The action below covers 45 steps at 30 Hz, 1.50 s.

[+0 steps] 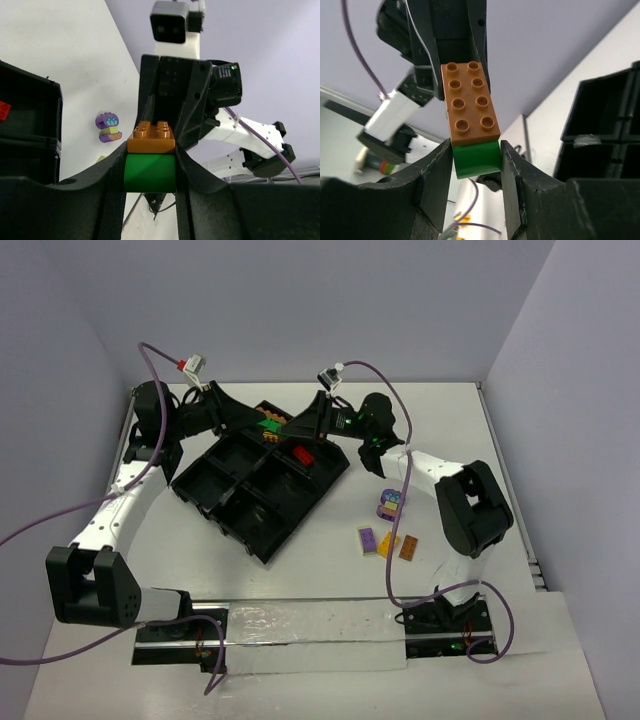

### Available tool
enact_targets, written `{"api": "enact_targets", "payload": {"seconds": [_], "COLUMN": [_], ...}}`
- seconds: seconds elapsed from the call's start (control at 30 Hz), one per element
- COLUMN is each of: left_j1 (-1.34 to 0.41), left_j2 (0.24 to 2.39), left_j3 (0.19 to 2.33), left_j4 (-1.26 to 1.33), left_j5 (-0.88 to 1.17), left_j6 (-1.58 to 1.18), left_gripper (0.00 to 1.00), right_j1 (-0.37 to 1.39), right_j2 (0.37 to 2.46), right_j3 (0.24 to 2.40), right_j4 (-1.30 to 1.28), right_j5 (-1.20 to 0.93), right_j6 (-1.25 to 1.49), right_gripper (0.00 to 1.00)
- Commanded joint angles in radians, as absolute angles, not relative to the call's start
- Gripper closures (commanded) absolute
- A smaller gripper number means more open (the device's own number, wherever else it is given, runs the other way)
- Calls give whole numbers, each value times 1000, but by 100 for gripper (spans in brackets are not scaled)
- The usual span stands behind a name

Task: Sort the legos into containers by color

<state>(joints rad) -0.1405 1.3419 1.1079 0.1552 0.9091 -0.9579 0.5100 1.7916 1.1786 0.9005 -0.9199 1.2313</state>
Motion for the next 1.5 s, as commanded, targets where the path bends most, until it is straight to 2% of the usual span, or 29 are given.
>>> {"api": "enact_targets", "payload": {"seconds": [0.0, 0.23, 0.37, 0.47, 0.57, 0.9, 1.0, 1.03, 1.13, 1.17, 1.23, 1.3, 1.47], "left_j1": [-129, -94, -64, -60, -60, -61, -60, -60, -60, -60, -60, -60, -60], "left_j2": [1338, 1351, 1335, 1326, 1307, 1284, 1282, 1280, 1279, 1279, 1277, 1275, 1276], "left_j3": [1187, 1221, 1253, 1272, 1269, 1262, 1269, 1270, 1267, 1266, 1265, 1263, 1280], "left_j4": [175, 132, 15, -138, -185, -232, -241, -244, -245, -244, -241, -239, -259], "left_j5": [867, 833, 738, 569, 482, 433, 430, 430, 434, 436, 440, 440, 450], "left_j6": [-937, -909, -853, -807, -791, -739, -733, -732, -732, -733, -735, -733, -709], "left_gripper": [100, 100, 100, 100, 100, 100, 100, 100, 100, 100, 100, 100, 100], "right_j1": [541, 541, 543, 552, 570, 679, 699, 706, 719, 722, 724, 727, 723], "right_j2": [1714, 1671, 1648, 1660, 1691, 1793, 1826, 1838, 1860, 1864, 1867, 1865, 1826], "right_j3": [1226, 1220, 1244, 1267, 1320, 1397, 1421, 1434, 1472, 1483, 1504, 1523, 1536], "right_j4": [565, 357, 37, -122, -219, -245, -258, -264, -279, -286, -301, -314, -337], "right_j5": [-901, -831, -573, -366, -289, -245, -237, -236, -239, -245, -243, -241, -235], "right_j6": [962, 785, 661, 637, 622, 604, 604, 603, 593, 589, 580, 575, 566], "right_gripper": [100, 100, 100, 100, 100, 99, 93, 88, 51, 43, 35, 31, 32]}}
